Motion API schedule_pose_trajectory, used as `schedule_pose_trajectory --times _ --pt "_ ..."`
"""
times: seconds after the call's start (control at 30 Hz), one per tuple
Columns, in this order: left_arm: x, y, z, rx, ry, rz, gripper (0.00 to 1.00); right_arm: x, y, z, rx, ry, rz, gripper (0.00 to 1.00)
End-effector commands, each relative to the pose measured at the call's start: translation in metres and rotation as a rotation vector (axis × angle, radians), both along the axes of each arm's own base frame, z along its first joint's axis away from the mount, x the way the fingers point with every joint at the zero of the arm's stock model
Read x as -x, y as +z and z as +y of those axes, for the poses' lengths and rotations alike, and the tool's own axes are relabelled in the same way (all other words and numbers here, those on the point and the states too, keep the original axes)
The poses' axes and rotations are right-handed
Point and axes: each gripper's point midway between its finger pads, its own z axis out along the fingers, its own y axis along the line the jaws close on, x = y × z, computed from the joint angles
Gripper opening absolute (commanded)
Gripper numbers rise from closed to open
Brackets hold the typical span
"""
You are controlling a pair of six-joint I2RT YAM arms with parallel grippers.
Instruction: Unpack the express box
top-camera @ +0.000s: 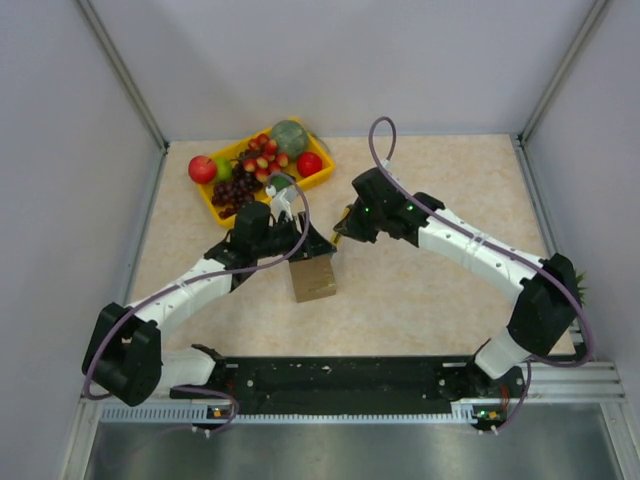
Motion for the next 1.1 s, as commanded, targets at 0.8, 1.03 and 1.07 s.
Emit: schedule_pose_trajectory --times 0.8,1.03,1.07 --pt "0.008 0.053 -0.001 0.012 -0.108 -0.236 0.00 0.005 0.075 0.029 -0.189 0.578 -0.350 0.88" --pt "0.015 0.057 -0.002 0.049 -0.195 -0.218 0.00 0.003 0.092 0.018 -0.098 0.640 -0.488 0.89" --pt "0.016 0.058 -0.003 0.057 -0.207 -0.212 0.00 0.003 0.093 0.017 -0.088 0.653 -0.506 0.90"
